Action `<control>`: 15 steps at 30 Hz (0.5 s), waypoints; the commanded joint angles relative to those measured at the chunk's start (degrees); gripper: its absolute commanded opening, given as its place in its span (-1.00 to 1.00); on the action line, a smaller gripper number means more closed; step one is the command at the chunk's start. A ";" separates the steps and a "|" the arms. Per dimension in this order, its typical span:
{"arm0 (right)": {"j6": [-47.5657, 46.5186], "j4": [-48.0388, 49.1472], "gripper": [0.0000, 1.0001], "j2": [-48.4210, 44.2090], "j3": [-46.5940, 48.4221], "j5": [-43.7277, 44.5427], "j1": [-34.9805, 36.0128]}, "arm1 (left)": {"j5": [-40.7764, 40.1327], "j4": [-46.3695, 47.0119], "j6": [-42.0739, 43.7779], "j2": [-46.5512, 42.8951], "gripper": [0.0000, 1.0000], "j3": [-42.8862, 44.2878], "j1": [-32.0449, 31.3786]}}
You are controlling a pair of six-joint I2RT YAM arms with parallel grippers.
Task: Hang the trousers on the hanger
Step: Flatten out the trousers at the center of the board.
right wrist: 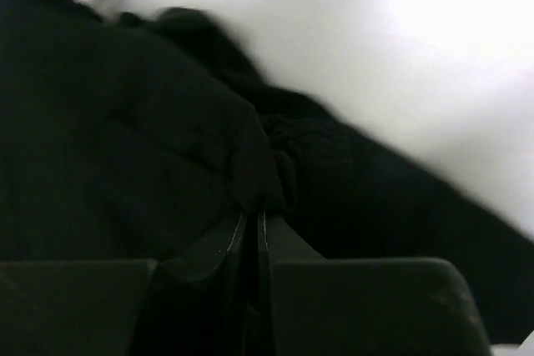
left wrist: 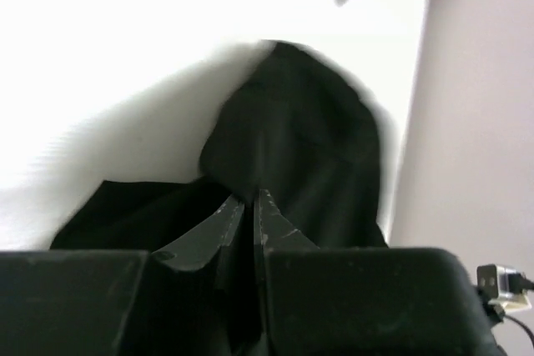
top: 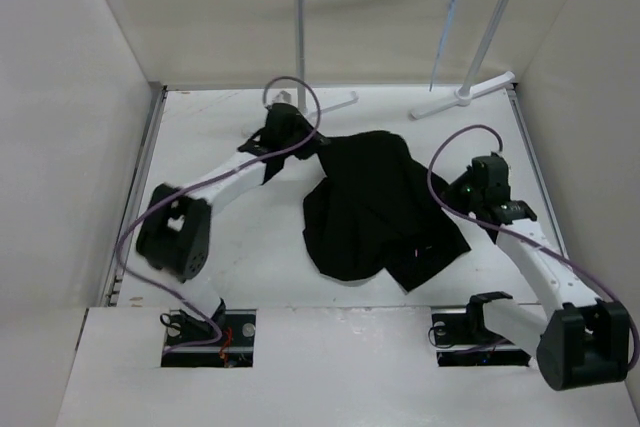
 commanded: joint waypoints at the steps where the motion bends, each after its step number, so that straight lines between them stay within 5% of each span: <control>1: -2.73 -1.67 -0.86 -5.20 10.59 2.50 7.26 | -8.58 1.63 2.26 -20.28 -0.91 -1.84 4.36; 7: -4.93 -15.91 -0.87 -12.49 27.54 10.67 20.70 | -20.27 -10.14 15.08 -40.17 -0.90 8.41 4.46; 15: -6.25 -25.78 -0.89 -15.23 50.67 22.62 40.57 | -33.37 -9.91 35.03 -45.73 -0.85 25.75 -13.71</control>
